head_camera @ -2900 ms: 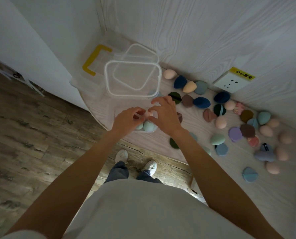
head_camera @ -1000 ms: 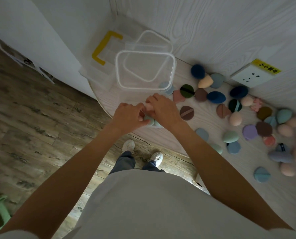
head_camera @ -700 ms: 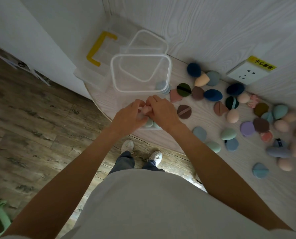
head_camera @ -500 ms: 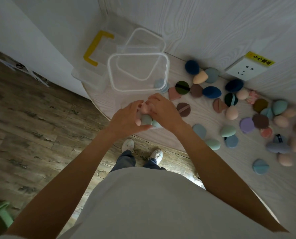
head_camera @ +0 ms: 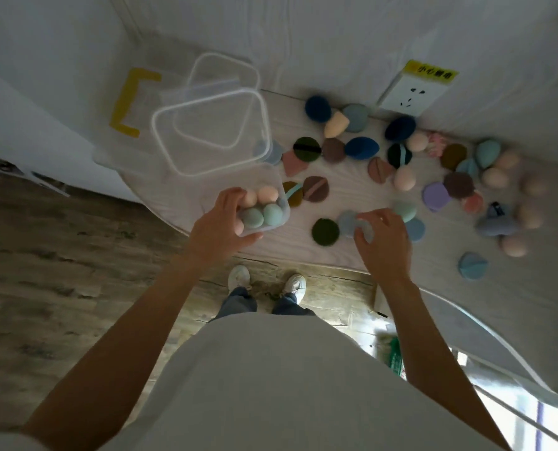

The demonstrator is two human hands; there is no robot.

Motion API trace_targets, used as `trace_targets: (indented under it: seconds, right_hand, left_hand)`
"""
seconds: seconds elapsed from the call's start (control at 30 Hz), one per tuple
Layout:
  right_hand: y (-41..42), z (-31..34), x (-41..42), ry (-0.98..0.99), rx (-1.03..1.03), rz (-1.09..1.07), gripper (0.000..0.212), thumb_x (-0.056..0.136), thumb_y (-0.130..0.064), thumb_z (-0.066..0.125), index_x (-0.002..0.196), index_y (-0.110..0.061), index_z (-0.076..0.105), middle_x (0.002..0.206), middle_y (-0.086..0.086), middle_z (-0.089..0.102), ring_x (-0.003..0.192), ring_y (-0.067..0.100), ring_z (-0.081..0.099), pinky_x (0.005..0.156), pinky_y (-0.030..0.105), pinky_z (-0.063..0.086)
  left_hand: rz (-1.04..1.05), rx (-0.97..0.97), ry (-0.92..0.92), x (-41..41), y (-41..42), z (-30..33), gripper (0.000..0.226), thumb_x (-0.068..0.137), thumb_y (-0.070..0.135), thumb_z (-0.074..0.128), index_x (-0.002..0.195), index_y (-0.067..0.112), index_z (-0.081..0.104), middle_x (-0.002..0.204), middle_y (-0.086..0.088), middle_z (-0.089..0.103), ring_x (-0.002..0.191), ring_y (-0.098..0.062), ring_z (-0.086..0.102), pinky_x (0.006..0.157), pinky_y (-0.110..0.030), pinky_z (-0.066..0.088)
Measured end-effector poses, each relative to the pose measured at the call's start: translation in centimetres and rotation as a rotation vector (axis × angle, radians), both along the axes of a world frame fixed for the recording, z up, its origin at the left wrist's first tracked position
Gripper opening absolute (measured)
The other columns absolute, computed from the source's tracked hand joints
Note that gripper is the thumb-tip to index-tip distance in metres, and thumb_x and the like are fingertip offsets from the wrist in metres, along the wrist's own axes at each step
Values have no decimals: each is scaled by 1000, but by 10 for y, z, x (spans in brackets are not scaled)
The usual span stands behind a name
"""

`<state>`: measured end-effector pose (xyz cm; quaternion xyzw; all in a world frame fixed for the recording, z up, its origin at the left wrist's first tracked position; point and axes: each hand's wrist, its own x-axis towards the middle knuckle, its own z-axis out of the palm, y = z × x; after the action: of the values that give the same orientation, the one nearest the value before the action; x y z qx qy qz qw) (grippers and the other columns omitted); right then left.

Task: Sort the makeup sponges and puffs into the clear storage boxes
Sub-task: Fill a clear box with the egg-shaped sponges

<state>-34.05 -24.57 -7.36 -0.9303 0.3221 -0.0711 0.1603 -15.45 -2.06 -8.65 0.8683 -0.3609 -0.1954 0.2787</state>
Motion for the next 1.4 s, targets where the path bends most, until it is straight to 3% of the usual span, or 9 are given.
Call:
trace_targets:
  seconds: [0.2,0.43,0.57,0.83,0.97,1.07,1.17,1.27,1.4]
  right_hand:
    - [-5,-16,-42,249,48,-130,46,75,-11,71,118,-17,58,122,15,50,106,32,49,83,43,49]
    - [12,10,-8,-292,239,-248,32,71,-2,71,99,-4,54,107,16,54,79,23,57,60,22,46]
    - [34,26,57,-373,525,-77,36,74,-14,74,103,-8,53,110,9,51,89,23,60,72,22,54]
    - [71,18,147,-118,221,443,31,81,-7,64,110,-9,56,111,10,57,83,26,57,64,30,44]
    - [65,4,144,-9,-37,639,26,63,4,71,87,-5,66,90,13,65,60,31,60,47,33,50]
    - [69,4,148,190,-307,704,20,60,-9,77,76,-16,69,83,2,66,71,24,61,63,31,53]
    - [70,9,152,293,-533,708,3,69,-20,67,70,-20,69,88,-1,62,89,25,47,80,34,37]
    - [64,17,152,347,-577,682,15,69,-22,57,57,-18,66,82,-1,61,82,25,53,75,33,26]
    - [63,27,159,555,-585,740,14,69,-22,68,55,-21,64,71,-5,58,73,19,57,70,30,41]
  left_hand:
    - [-65,6,-19,-2,-1,-4,80,67,34,80,130,9,38,135,-6,41,108,-22,54,77,-29,43]
    - [-85,59,-25,6,-1,-2,72,66,30,82,124,12,42,124,-5,46,99,-21,55,72,-34,44]
    - [-124,39,-47,8,3,-2,70,65,27,82,121,11,45,129,-3,46,109,-20,51,75,-30,42]
    - [-134,59,-57,12,3,-3,63,64,27,82,116,9,51,116,-6,58,99,-25,57,78,-31,42]
    - [-105,60,-36,14,8,-7,61,63,28,82,114,10,54,111,-6,61,94,-26,61,75,-30,42]
    - [-74,55,-30,13,9,-6,60,63,28,82,114,10,55,111,-6,62,94,-28,61,76,-35,47]
    - [-83,48,-17,13,9,-4,61,64,27,81,116,11,54,115,-4,60,97,-26,61,78,-36,48]
    - [-90,43,3,15,11,-5,62,63,27,82,116,9,55,120,-3,59,100,-25,60,78,-35,46]
    - [-111,34,11,16,11,-6,64,64,26,81,119,10,54,125,-1,57,107,-25,58,81,-37,49]
